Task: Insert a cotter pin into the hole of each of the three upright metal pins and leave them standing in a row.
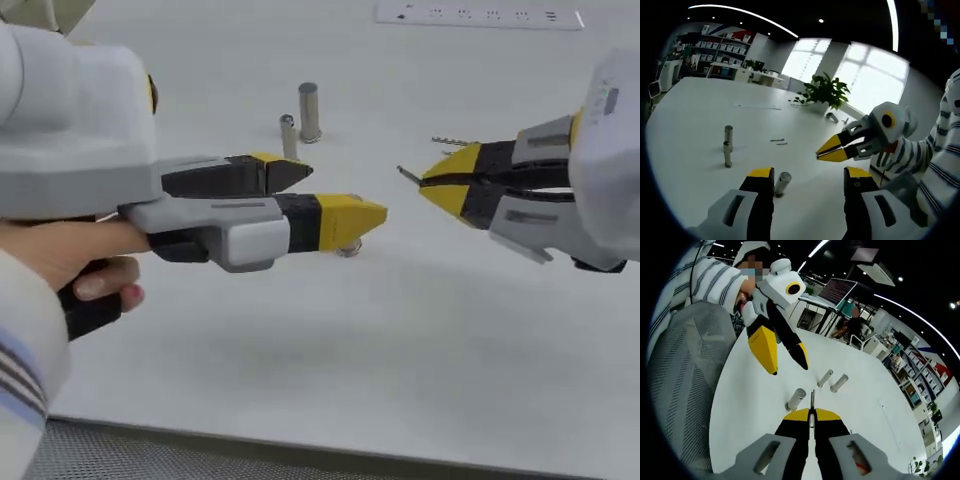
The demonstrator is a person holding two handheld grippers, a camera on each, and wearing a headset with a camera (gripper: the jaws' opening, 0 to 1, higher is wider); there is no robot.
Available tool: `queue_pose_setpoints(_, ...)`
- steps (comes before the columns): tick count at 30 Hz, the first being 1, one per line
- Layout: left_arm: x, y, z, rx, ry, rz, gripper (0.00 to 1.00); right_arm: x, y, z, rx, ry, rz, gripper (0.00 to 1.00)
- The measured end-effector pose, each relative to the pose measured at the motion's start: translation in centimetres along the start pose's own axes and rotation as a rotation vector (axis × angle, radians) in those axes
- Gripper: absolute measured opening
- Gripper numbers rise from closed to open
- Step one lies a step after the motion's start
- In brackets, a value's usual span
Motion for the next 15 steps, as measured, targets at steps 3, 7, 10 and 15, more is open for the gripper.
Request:
queue_pose_setpoints(3, 0.1, 0.1, 0.1, -0.014, 0.004, -0.018, 0.46, 0.6, -0.3, 0.1, 0.004, 0.008, -0.020, 0.00)
queue_pose_setpoints(7, 0.2, 0.1, 0.2, -0.029, 0.007, -0.044, 0.36, 1.5, -0.8, 0.3, 0.014, 0.026, -0.038, 0.00)
queue_pose_setpoints(10, 0.2, 0.1, 0.3, -0.041, 0.007, -0.077, 0.29, 1.9, -0.9, 0.6, 0.024, 0.032, -0.054, 0.00)
queue_pose_setpoints(15, 0.1, 0.2, 0.3, -0.048, 0.006, -0.108, 0.22, 2.7, -1.0, 0.9, 0.036, 0.043, -0.097, 0.00)
Point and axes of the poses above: the centre of the closed fingertips' face, and the gripper's own axes: z roughly forward along the fingers, y roughly to its right, x roughly out of its top, the point moved 6 cm from there along -z, roughly backward along the fingers, and after that the axes turned 3 degrees about -x, right-handed, at the moved point
